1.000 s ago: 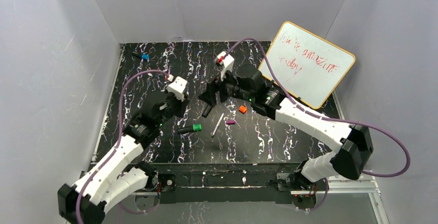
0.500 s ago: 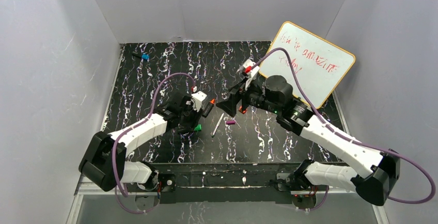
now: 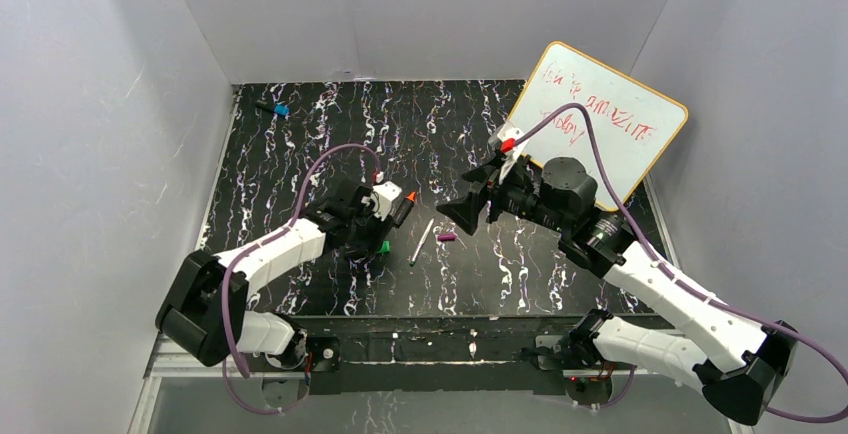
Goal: Insert the pens into the pen caps
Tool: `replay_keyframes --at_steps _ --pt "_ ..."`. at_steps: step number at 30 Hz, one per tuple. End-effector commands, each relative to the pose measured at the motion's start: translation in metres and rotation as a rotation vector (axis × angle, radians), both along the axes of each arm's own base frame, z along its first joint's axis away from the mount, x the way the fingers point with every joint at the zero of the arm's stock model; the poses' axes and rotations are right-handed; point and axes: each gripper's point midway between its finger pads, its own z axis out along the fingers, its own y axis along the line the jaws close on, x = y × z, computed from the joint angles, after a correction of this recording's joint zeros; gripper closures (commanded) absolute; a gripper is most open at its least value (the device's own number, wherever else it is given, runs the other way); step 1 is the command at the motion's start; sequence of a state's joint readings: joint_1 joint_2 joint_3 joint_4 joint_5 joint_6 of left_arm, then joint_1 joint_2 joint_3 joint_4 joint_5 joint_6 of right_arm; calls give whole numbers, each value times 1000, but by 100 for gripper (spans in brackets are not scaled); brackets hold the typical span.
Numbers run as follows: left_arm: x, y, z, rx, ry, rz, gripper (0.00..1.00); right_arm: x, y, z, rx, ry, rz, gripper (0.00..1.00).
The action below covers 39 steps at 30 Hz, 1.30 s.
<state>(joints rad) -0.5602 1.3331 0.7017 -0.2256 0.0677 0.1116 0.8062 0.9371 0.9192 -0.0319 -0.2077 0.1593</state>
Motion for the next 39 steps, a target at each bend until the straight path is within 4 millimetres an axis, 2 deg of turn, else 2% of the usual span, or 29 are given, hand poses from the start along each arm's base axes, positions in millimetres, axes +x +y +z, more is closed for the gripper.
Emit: replay_keyframes --at_steps 1,7,13,15,20,22,26,32,39 --pt "-8 -9 8 -31 24 -67 52 -2 -5 4 6 -26 -3 3" --pt "-9 -5 -22 67 145 -87 52 -4 -8 10 13 -38 -6 2" --pt "-5 6 -36 144 159 -56 55 -3 -9 10 7 -38 -12 2" --pt "-1 12 -38 179 154 -35 61 -2 -9 10 7 -38 -11 2" --pt "14 26 -40 263 130 22 87 0 -6 11 10 -38 -8 1" --pt "27 30 -37 282 112 46 94 1 -4 11 11 -35 -4 1" --pt "56 35 -29 301 73 93 97 2 0 12 15 -29 5 1" --pt "107 68 -27 350 16 283 98 3 5 12 25 -15 19 1" --pt "147 105 -23 283 -51 552 97 1 6 10 29 5 29 1"
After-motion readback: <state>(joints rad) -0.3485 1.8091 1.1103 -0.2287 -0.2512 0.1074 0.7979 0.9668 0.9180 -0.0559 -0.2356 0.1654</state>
